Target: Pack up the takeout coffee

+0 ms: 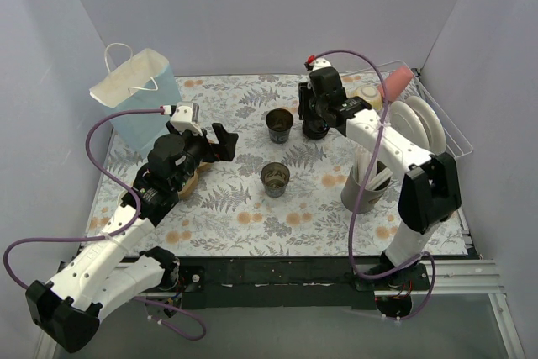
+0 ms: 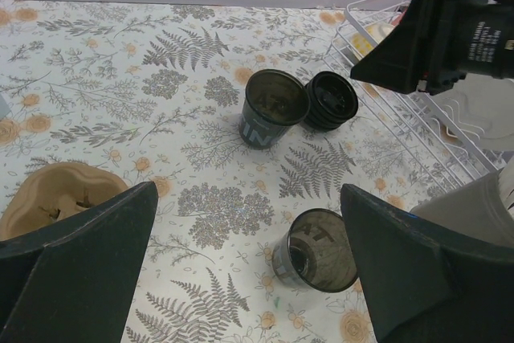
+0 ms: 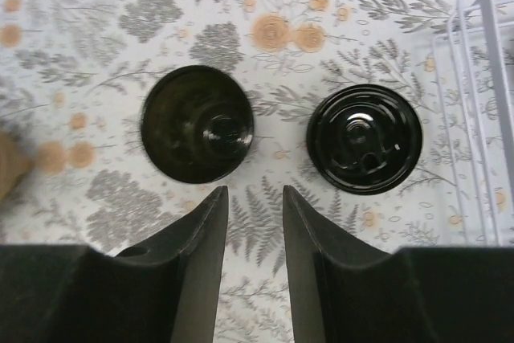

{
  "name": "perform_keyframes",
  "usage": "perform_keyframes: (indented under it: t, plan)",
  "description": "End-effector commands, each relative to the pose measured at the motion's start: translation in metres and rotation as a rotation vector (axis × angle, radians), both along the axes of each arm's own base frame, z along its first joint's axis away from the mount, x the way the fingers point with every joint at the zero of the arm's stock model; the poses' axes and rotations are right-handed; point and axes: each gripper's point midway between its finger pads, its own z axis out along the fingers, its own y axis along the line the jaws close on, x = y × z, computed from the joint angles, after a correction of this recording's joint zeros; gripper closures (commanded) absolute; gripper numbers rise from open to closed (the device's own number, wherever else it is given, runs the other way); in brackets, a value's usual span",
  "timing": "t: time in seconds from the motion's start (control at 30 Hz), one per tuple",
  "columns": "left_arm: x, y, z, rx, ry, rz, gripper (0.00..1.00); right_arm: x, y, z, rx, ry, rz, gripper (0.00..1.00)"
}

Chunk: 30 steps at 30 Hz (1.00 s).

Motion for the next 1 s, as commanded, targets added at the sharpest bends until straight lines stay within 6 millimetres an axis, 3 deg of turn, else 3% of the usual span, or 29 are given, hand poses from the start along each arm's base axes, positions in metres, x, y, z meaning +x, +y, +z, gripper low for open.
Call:
perform_keyframes:
  t: [0.0, 0.03, 0.23, 0.97]
  plan:
    - [-0.005, 0.001, 0.008, -0.011, -0.026, -0.007, 0.02, 0.023, -0.028, -0.02, -0.178, 0.023, -0.047, 0.58]
    - [-0.005, 0.001, 0.009, -0.013, -0.028, -0.009, 0.02, 0.027, -0.028, -0.031, -0.192, 0.043, -0.046, 0.57]
    - [-0.006, 0.0, 0.009, -0.017, -0.027, -0.017, 0.02, 0.046, -0.033, -0.056, -0.217, 0.099, -0.04, 0.57]
    - [-0.004, -0.001, 0.006, -0.008, -0.021, -0.017, 0.02, 0.06, -0.023, -0.102, -0.216, 0.188, 0.003, 0.56]
